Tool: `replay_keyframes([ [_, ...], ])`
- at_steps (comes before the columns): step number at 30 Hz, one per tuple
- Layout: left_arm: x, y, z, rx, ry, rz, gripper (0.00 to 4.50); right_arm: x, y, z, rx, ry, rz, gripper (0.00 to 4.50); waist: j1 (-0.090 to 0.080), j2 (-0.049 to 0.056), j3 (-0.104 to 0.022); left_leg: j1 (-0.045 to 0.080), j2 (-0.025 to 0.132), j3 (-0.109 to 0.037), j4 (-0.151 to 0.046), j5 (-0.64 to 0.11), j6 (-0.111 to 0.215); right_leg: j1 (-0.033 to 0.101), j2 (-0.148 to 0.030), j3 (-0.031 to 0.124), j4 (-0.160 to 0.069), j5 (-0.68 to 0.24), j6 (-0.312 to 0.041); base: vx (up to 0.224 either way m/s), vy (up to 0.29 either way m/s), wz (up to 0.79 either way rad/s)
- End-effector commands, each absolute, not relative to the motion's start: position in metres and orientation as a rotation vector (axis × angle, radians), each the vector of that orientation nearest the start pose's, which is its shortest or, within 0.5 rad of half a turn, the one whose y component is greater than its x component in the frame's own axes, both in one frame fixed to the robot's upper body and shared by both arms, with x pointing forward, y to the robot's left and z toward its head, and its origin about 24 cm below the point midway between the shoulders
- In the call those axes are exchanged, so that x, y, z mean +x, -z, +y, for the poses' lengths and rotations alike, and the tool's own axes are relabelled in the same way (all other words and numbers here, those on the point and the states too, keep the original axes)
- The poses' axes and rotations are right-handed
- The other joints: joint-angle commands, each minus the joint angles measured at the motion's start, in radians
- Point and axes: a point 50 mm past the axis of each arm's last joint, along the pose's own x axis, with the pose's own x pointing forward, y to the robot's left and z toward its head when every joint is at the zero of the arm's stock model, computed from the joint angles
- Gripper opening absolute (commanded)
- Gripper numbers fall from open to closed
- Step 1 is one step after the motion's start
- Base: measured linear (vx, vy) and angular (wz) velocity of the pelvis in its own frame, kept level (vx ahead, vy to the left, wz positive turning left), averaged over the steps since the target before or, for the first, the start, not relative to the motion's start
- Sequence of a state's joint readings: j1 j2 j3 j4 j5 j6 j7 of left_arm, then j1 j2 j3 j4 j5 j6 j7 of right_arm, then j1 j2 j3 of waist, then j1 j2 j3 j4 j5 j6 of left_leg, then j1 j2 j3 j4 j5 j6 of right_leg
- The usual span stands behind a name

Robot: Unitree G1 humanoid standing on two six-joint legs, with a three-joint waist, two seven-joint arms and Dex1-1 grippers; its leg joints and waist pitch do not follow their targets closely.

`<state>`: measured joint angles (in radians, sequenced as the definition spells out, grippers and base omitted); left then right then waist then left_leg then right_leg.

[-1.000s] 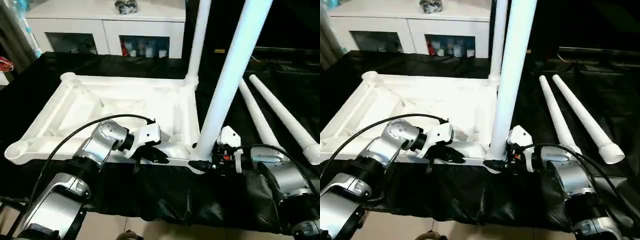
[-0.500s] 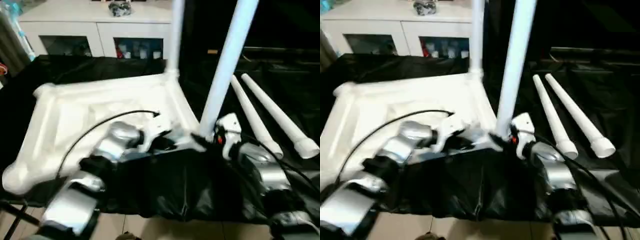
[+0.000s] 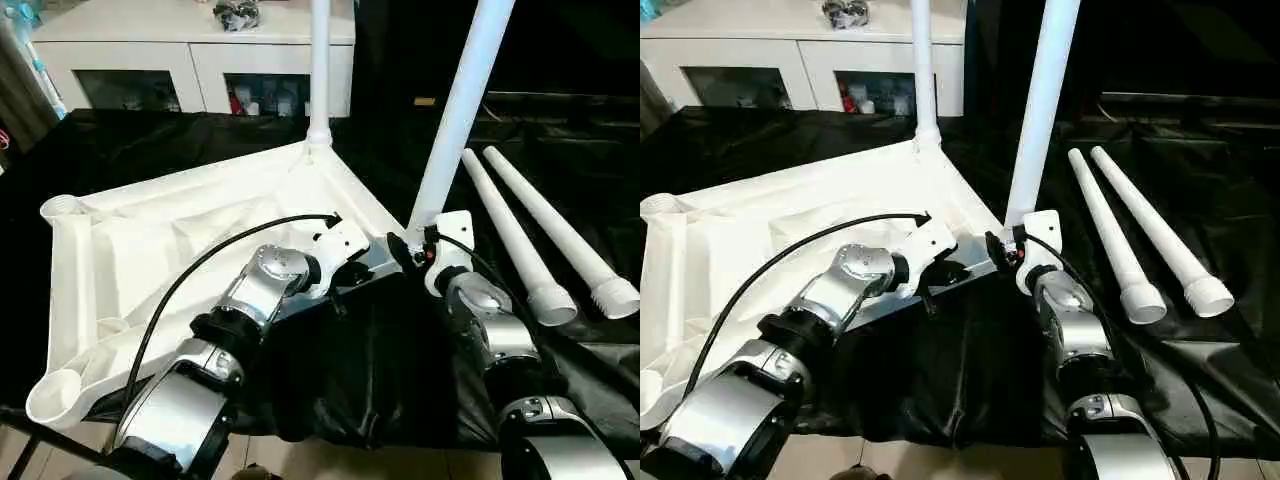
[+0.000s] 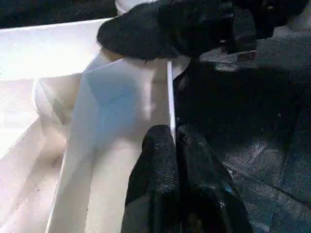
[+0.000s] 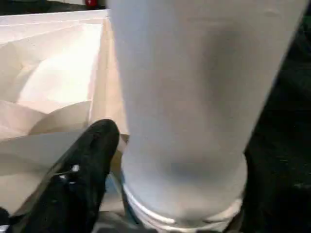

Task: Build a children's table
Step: Rotate leg to tighten

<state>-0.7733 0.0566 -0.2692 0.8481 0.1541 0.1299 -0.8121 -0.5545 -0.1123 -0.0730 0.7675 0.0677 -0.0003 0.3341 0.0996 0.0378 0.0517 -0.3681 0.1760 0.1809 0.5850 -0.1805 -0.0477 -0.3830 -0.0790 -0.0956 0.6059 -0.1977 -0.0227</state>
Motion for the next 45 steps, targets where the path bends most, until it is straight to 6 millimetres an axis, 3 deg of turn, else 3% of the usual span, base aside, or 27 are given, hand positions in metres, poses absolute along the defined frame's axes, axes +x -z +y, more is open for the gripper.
replay_keyframes([
  [1, 0.331, -0.051, 0.032, 0.409, 1.259, 0.352, 0.00, 0.340, -0.021, -0.124, -0.016, -0.492, 0.270, 3.98, 0.000, -0.009, -0.061, 0.006, 0.063, -0.027, -0.073, -0.214, 0.062, 0.044, -0.097, 0.062, -0.085, -0.202, -0.209, 0.000, 0.000, 0.00],
  [6, 0.329, -0.048, 0.048, 0.420, 1.301, 0.378, 0.00, 0.336, -0.024, -0.135, -0.067, -0.625, 0.256, 3.98, 0.001, -0.010, -0.062, 0.003, 0.063, -0.024, -0.069, -0.182, 0.088, 0.049, -0.095, 0.061, -0.076, -0.135, -0.235, 0.000, 0.000, 0.00],
  [13, 0.322, -0.050, 0.066, 0.427, 1.423, 0.386, 0.00, 0.316, -0.029, -0.143, -0.114, -0.944, 0.261, 3.98, 0.008, -0.013, -0.059, 0.005, 0.068, -0.023, -0.070, -0.199, 0.101, 0.048, -0.092, 0.059, -0.080, -0.183, -0.226, 0.000, 0.000, 0.00],
  [23, 0.321, -0.052, 0.092, 0.480, 1.499, 0.444, 0.00, 0.279, -0.035, -0.140, -0.084, -1.324, 0.331, 3.98, 0.024, -0.011, -0.056, 0.006, 0.071, -0.025, -0.074, -0.221, 0.086, 0.043, -0.095, 0.062, -0.086, -0.252, -0.207, 0.000, 0.000, 0.00],
  [25, 0.321, -0.053, 0.096, 0.486, 1.512, 0.453, 0.00, 0.274, -0.034, -0.139, -0.073, -1.361, 0.356, 3.73, 0.027, -0.009, -0.057, 0.009, 0.072, -0.026, -0.075, -0.222, 0.081, 0.042, -0.096, 0.063, -0.087, -0.260, -0.203, 0.000, 0.000, 0.00],
  [35, 0.321, -0.053, 0.098, 0.482, 1.521, 0.462, 0.00, 0.270, -0.035, -0.140, -0.056, -1.360, 0.375, 2.86, 0.039, -0.009, -0.059, 0.011, 0.072, -0.024, -0.074, -0.216, 0.066, 0.040, -0.097, 0.063, -0.086, -0.248, -0.205, 0.000, 0.000, 0.00],
  [38, 0.321, -0.052, 0.094, 0.465, 1.508, 0.452, 0.00, 0.273, -0.032, -0.138, -0.053, -1.293, 0.358, 2.79, 0.040, -0.012, -0.059, 0.010, 0.071, -0.025, -0.074, -0.211, 0.063, 0.040, -0.098, 0.063, -0.087, -0.258, -0.198, 0.000, 0.000, 0.00],
  [43, 0.326, -0.054, 0.084, 0.418, 1.446, 0.427, 0.00, 0.289, -0.026, -0.136, -0.052, -1.092, 0.332, 2.72, 0.029, -0.011, -0.052, 0.014, 0.068, -0.029, -0.080, -0.264, 0.031, 0.034, -0.103, 0.062, -0.099, -0.376, -0.175, 0.000, 0.000, 0.00],
  [45, 0.328, -0.055, 0.078, 0.402, 1.411, 0.417, 0.00, 0.297, -0.023, -0.135, -0.047, -0.984, 0.328, 2.72, 0.020, -0.016, -0.050, 0.018, 0.067, -0.031, -0.082, -0.287, 0.022, 0.034, -0.101, 0.062, -0.107, -0.420, -0.157, 0.000, 0.000, 0.00],
])
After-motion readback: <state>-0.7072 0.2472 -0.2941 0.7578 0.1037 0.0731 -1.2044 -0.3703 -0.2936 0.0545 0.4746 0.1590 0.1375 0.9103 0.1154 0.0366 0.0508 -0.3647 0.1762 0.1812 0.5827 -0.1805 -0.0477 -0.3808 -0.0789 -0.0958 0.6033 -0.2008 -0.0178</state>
